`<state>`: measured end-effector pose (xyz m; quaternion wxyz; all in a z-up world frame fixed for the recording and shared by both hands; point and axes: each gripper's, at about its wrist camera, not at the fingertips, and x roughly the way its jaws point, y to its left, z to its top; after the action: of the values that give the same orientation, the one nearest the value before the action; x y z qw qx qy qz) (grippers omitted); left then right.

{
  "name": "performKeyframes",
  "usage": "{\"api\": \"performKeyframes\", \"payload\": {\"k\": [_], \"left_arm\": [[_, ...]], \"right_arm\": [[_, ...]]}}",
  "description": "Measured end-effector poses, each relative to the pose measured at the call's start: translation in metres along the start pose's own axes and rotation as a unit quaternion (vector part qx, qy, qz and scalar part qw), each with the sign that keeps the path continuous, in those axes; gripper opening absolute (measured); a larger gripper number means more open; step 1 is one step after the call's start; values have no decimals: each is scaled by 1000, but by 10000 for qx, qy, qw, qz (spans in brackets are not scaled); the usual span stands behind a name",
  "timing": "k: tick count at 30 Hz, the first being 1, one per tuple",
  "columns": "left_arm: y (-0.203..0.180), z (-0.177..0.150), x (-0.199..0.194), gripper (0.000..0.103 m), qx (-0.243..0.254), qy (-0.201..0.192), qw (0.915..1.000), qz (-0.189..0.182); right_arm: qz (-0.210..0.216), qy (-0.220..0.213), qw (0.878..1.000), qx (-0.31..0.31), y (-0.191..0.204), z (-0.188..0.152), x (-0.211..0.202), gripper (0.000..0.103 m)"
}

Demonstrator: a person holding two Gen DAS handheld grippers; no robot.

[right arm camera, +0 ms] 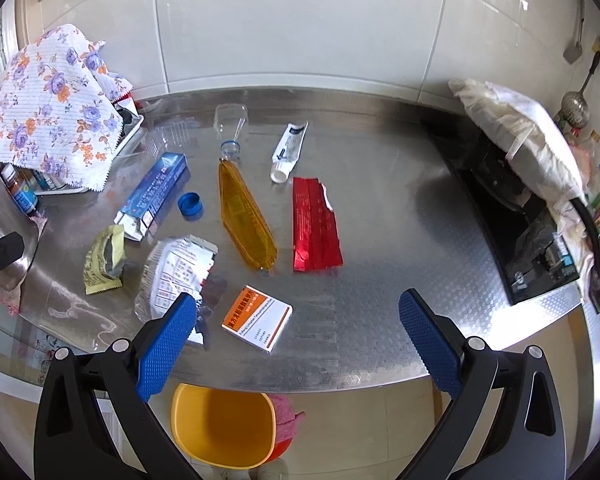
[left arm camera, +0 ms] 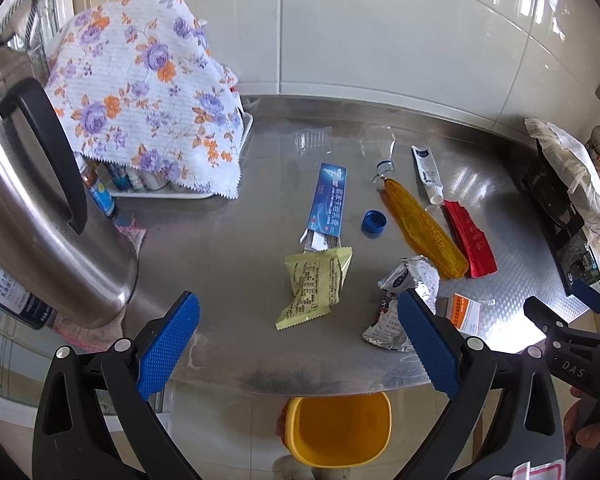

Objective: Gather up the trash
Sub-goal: 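Grasp the yellow-green snack packet with the left tool while the right grasps the white medicine box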

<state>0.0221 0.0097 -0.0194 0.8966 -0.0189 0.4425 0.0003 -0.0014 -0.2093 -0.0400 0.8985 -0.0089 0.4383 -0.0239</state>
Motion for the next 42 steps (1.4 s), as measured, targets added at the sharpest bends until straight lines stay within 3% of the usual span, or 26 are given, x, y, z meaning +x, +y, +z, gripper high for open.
{"api": "performKeyframes", "payload": {"k": [11,19,27,29,32,35,36,39,42], "left_arm": [[2,-15,78,96,243,505,9984,-118],[-10,-15,132,84,490,839,9951,-190],[-12,-12,153,75,633,899,9938,-137],[-12,-11,154,74,675,854,9940,-126],[-12,-8,156,69,699,811,9942,-123],[-14,-6,157,58,755,753,9942,-146],[-14,-6,158,53,756,745,9942,-145],[-11,-5,157,43,745,716,9945,-143],[-7,-4,156,37,701,695,9948,-231]], "right_arm": [[98,415,9989,219,-6,-23,58,100],[213,664,9972,267,2,-28,94,100],[500,758,9955,253,22,-27,113,93],[450,811,9955,182,28,-27,117,86],[365,726,9967,23,36,-30,115,83],[436,560,9975,-39,40,-30,111,60],[491,493,9976,-67,41,-30,109,47],[588,380,9975,-60,41,-29,107,26],[627,253,9977,-7,39,-28,103,17]]}}
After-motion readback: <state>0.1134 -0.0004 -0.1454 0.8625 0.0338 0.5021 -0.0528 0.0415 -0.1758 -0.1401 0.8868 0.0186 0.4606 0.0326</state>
